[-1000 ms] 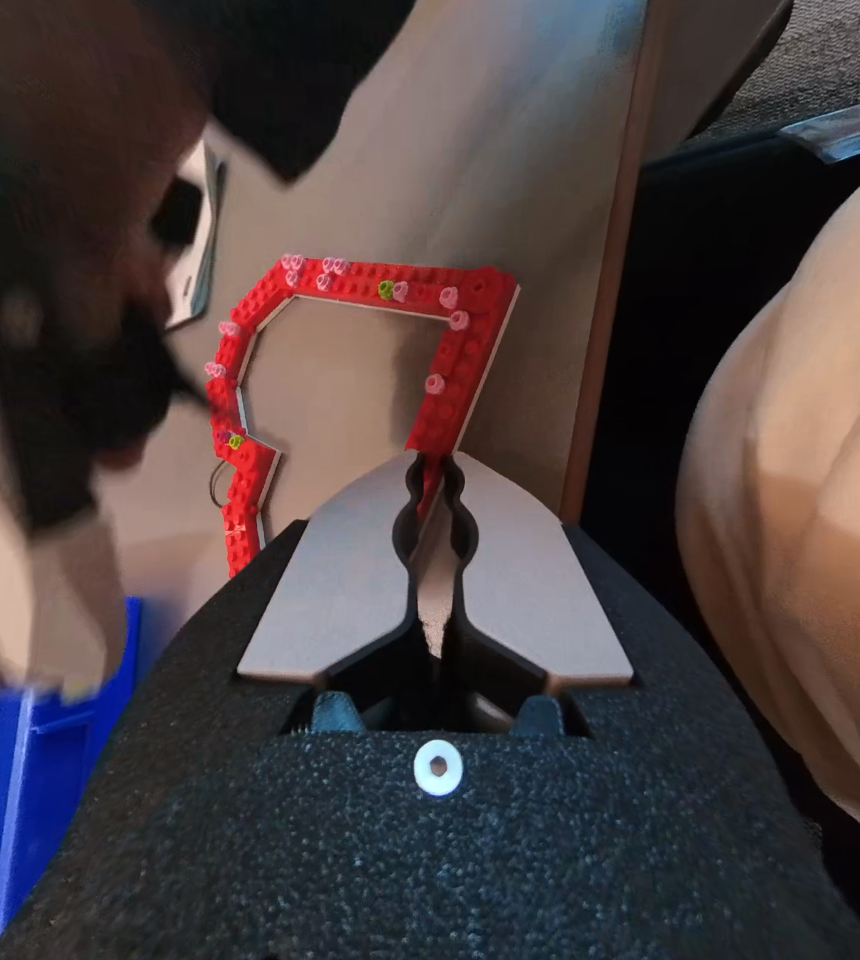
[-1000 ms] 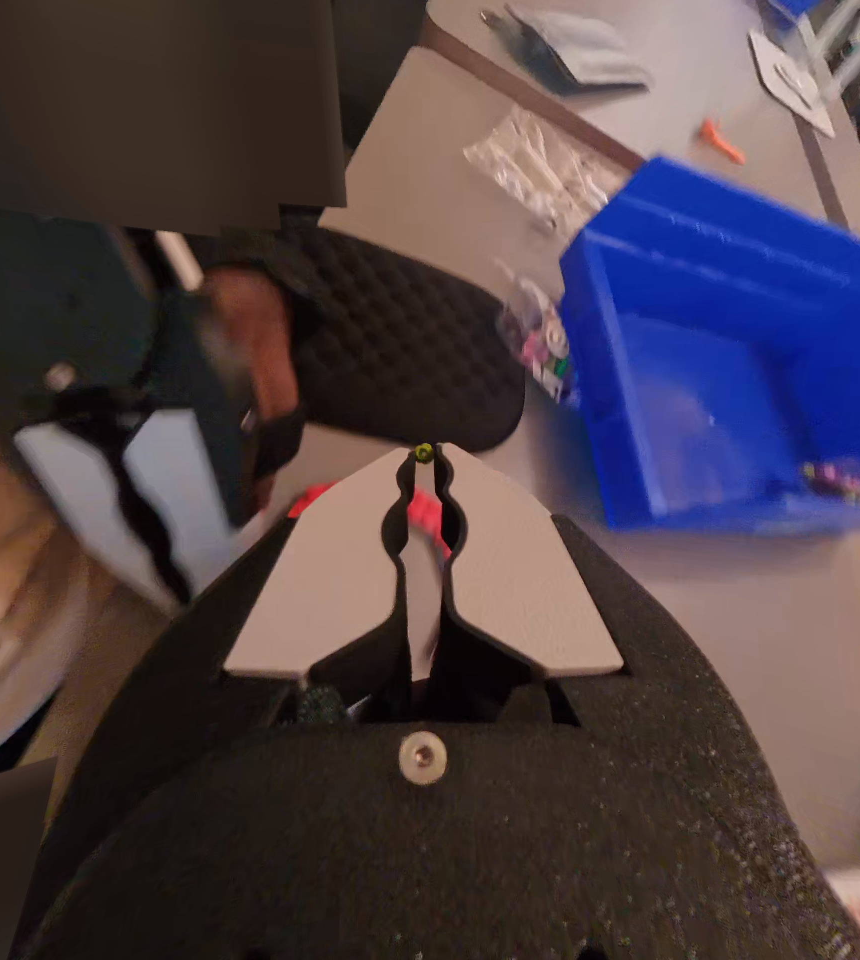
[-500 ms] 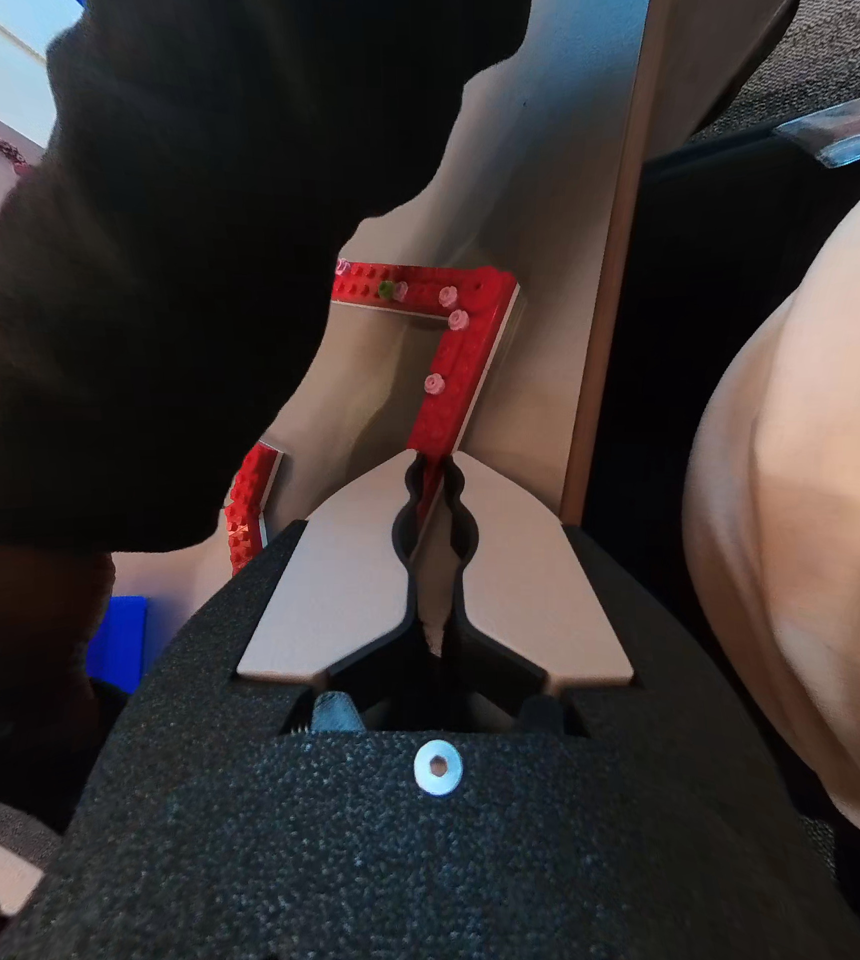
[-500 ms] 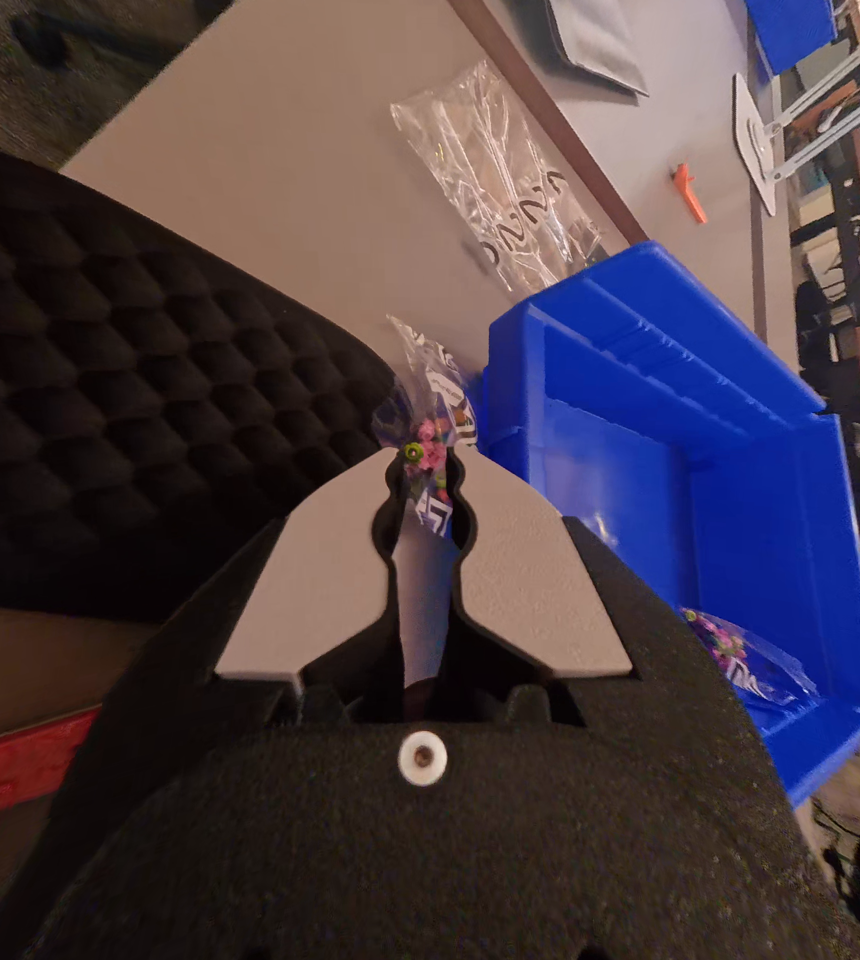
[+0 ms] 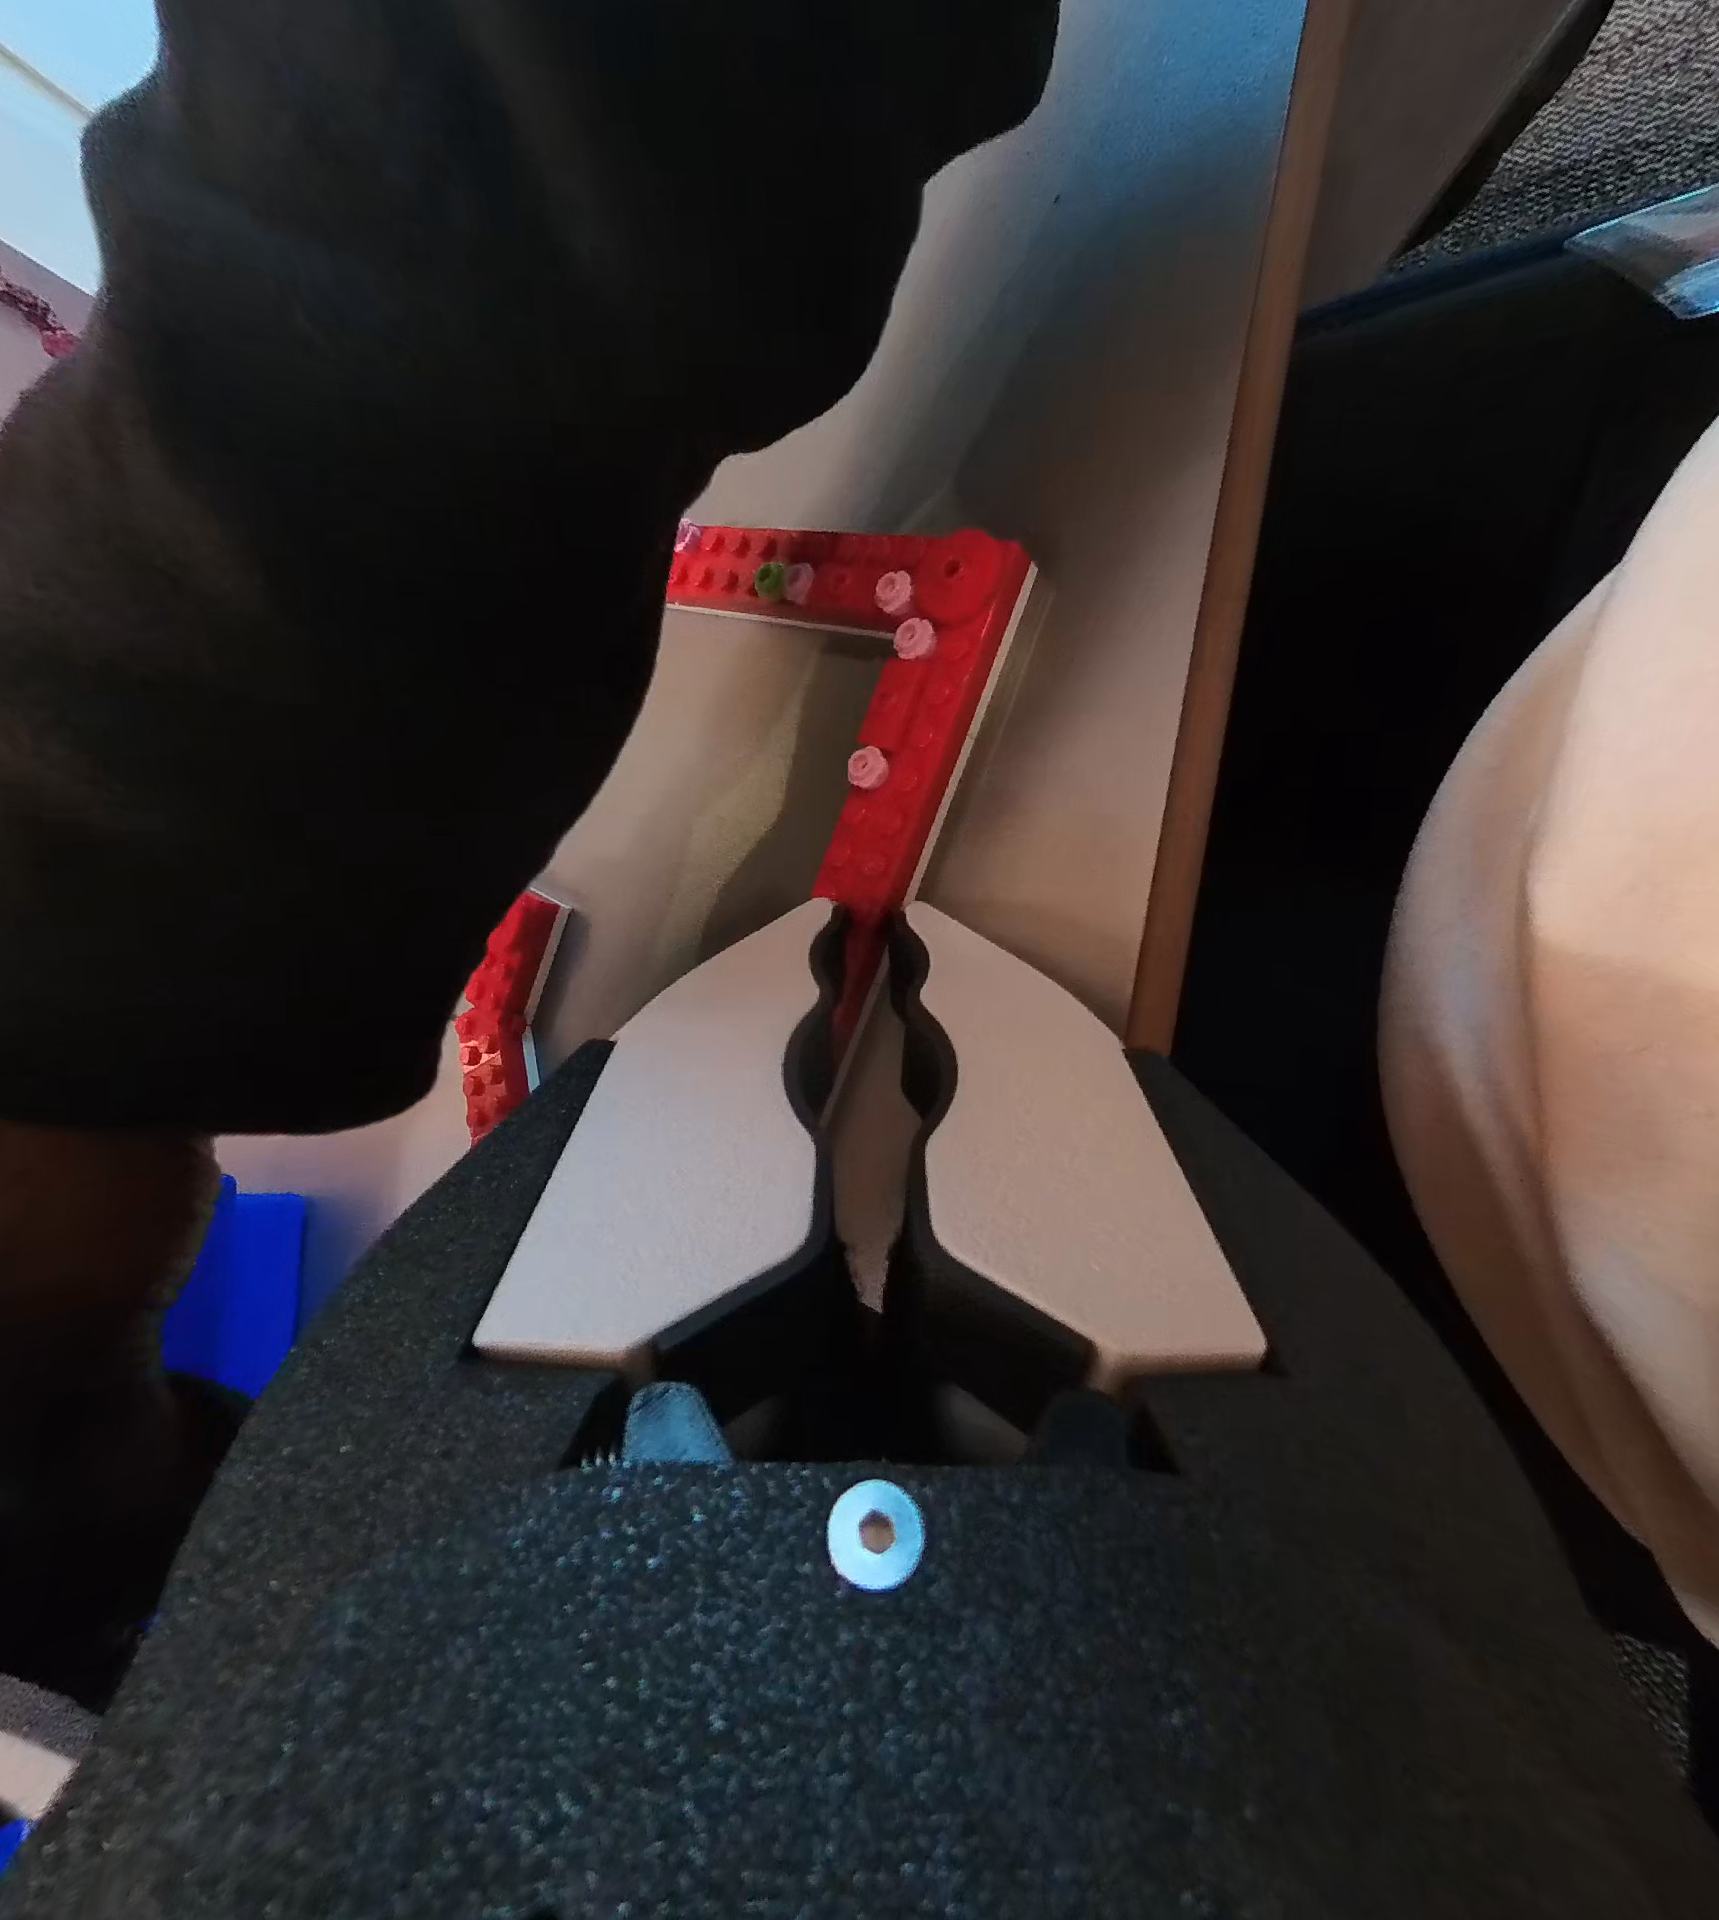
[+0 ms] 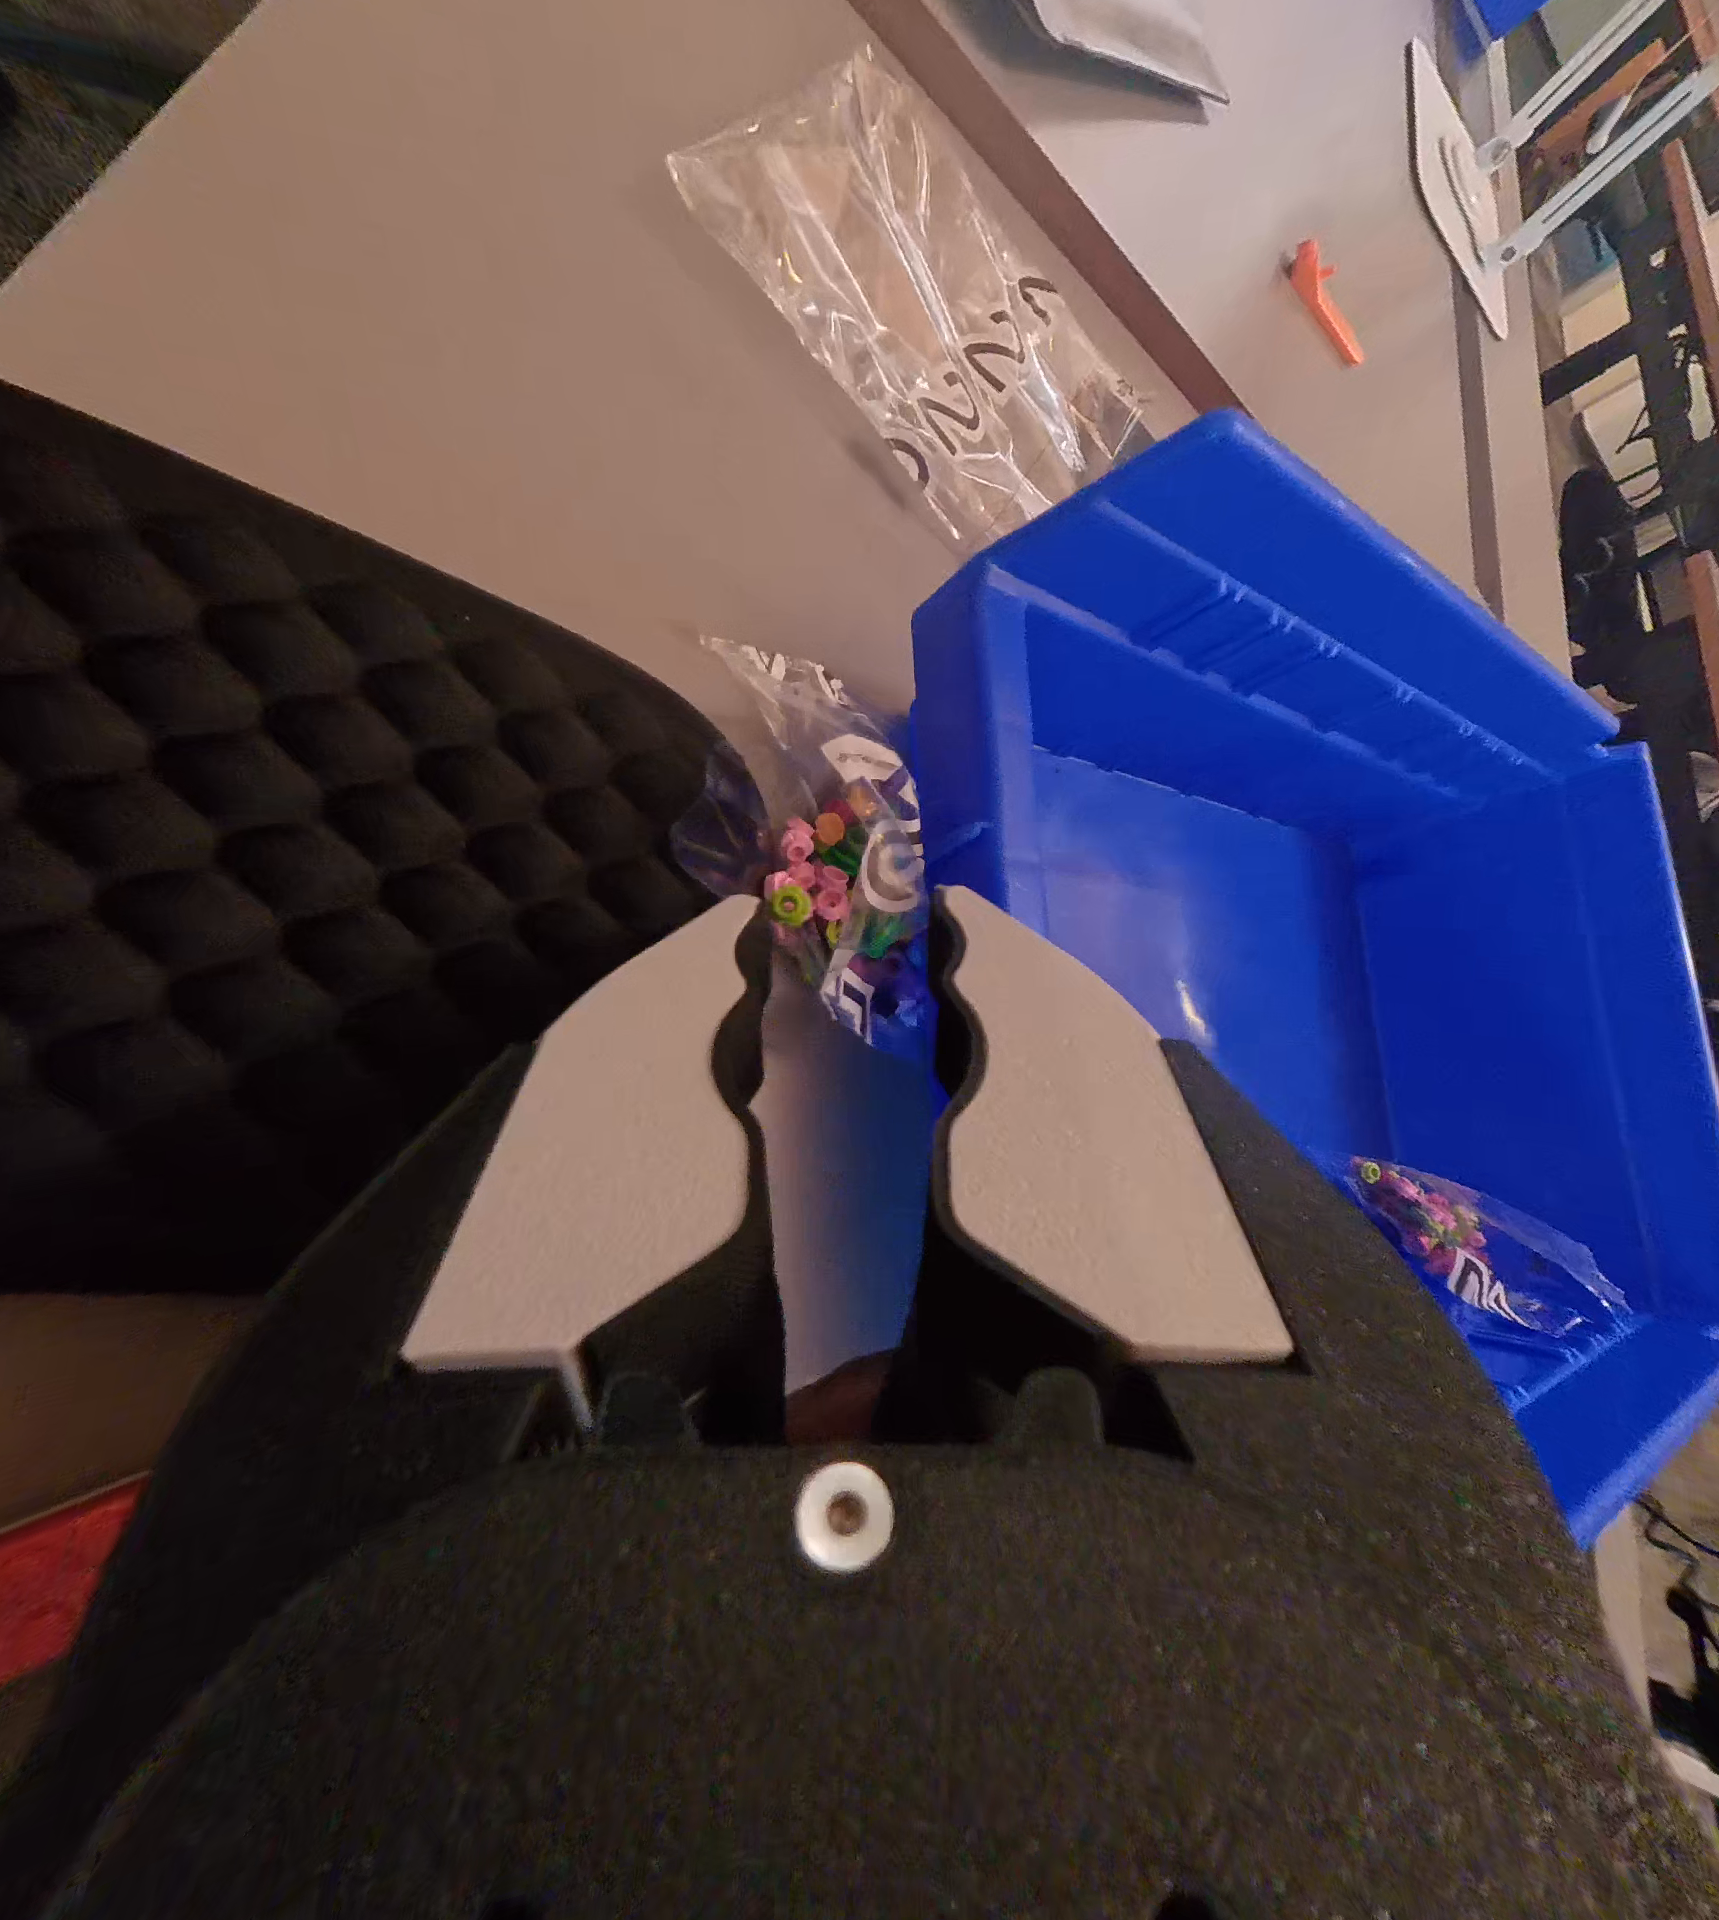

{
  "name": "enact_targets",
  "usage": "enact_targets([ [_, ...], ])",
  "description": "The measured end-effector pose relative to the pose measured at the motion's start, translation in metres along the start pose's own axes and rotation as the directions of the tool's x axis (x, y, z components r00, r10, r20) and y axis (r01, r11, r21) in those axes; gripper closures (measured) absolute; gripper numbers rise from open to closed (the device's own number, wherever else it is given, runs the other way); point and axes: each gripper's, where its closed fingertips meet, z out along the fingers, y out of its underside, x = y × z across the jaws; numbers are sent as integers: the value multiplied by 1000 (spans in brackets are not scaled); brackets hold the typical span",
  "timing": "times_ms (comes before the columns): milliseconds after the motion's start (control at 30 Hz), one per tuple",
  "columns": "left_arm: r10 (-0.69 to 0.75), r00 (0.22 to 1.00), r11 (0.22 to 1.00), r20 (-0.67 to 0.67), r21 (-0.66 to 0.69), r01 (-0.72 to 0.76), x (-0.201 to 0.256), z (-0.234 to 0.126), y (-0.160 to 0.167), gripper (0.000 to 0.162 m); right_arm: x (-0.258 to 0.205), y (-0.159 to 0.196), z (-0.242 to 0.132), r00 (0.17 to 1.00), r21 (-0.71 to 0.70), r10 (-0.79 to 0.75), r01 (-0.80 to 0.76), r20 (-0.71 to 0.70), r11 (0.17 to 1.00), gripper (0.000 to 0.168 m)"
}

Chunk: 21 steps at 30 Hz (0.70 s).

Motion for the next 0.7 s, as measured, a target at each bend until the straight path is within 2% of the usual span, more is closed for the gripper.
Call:
enact_targets([
  [100, 2, 1000, 1000, 2, 0, -2, 0, 0, 0, 154, 3, 2, 1, 998, -31, -28, 26, -54, 999, 132],
  [200, 7, 1000, 1000, 6, -1, -7, 0, 0, 0, 154, 10, 3, 2, 994, -45, -24, 19, -109, 999, 131],
  [500, 12, 1000, 1000, 11, -2, -12, -1, 0, 0, 154, 12, 4, -5, 997, -11, 44, -45, -62, 999, 131],
  [600, 18, 1000, 1000, 18, -1, -18, -1, 0, 0, 154, 4, 4, -23, 998, 17, 63, -63, 17, 998, 138],
  [700, 24, 999, 1000, 25, 0, -24, -1, 0, 0, 154, -20, 3, -70, 958, 66, 154, -174, 242, 982, 149],
])
